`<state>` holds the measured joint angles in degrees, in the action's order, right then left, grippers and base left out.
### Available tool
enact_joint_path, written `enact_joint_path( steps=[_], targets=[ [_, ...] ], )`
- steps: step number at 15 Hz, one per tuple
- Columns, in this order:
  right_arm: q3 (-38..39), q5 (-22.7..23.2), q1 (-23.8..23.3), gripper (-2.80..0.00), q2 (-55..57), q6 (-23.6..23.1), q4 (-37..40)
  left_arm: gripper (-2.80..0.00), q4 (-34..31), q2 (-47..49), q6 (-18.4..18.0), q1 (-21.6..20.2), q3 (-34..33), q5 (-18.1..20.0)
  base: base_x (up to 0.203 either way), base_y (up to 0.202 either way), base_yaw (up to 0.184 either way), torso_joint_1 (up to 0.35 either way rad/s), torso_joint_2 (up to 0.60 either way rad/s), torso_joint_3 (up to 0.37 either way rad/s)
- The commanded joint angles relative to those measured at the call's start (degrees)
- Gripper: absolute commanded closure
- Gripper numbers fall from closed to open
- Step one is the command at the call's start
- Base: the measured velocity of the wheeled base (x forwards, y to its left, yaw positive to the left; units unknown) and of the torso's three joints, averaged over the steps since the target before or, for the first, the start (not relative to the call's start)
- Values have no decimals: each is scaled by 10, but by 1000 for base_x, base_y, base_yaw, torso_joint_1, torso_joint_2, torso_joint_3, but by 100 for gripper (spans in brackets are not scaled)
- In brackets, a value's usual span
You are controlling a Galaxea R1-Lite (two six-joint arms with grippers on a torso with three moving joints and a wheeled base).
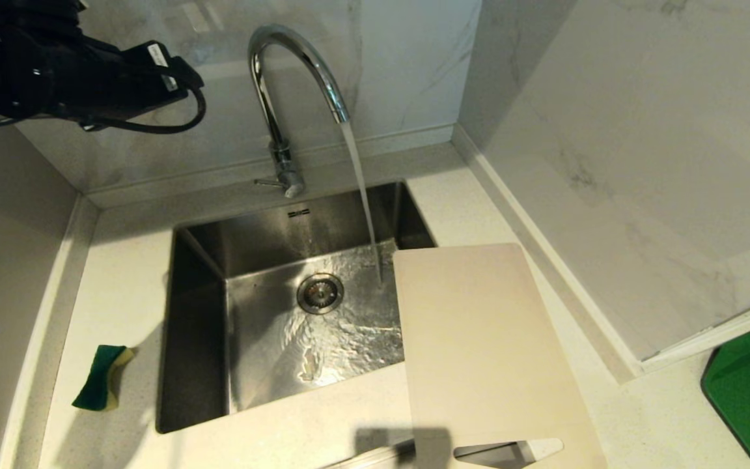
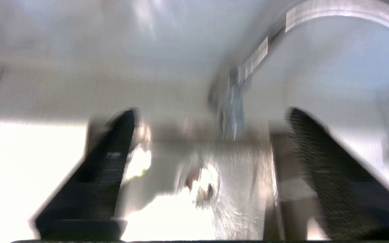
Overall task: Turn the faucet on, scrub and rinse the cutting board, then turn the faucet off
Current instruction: Pick up the cleaning cloth
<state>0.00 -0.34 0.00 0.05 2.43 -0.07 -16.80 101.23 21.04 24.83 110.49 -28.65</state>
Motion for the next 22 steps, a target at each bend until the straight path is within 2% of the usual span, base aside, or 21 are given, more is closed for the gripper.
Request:
enact_joint_path(
  steps=[1, 2, 4, 6, 9, 12, 13, 14, 16, 19, 20, 22],
  targets=[
    [0, 0, 0, 0, 0, 0, 0, 0, -156, -82, 9, -4, -4, 57, 0, 0, 0, 0, 0, 0],
    [0, 0, 0, 0, 0, 0, 0, 0, -191, -96, 10, -16, -23, 73, 0, 0, 0, 0, 0, 0],
    [0, 0, 0, 0, 0, 0, 0, 0, -207, -120, 11, -42, -98, 102, 0, 0, 0, 0, 0, 0],
    [0, 0, 0, 0, 0, 0, 0, 0, -211, -150, 10, -73, -195, 139, 0, 0, 0, 0, 0, 0],
    [0, 0, 0, 0, 0, 0, 0, 0, -213, -169, 2, -143, -321, 181, 0, 0, 0, 0, 0, 0],
    [0, 0, 0, 0, 0, 0, 0, 0, -207, -177, -7, -193, -409, 245, 0, 0, 0, 0, 0, 0],
    [0, 0, 0, 0, 0, 0, 0, 0, -201, -179, -15, -200, -432, 252, 0, 0, 0, 0, 0, 0],
    [0, 0, 0, 0, 0, 0, 0, -280, -197, -183, -26, -203, -451, 254, 0, 0, 0, 0, 0, 0],
    [0, 0, 0, 0, 0, 0, 0, -280, -185, -191, -60, -219, -484, 254, 0, 0, 0, 0, 0, 0],
    [0, 0, 0, 0, 0, 0, 0, -280, -113, -177, -119, -275, -551, 257, 0, 0, 0, 0, 0, 0],
    [0, 0, 0, 0, 0, 0, 0, -280, -71, -165, -130, -288, -573, 262, 0, 0, 0, 0, 0, 0],
    [0, 0, 0, 0, 0, 0, 0, -280, -41, -140, -135, -299, -590, 274, 0, 0, 0, 0, 0, 0]
  ],
)
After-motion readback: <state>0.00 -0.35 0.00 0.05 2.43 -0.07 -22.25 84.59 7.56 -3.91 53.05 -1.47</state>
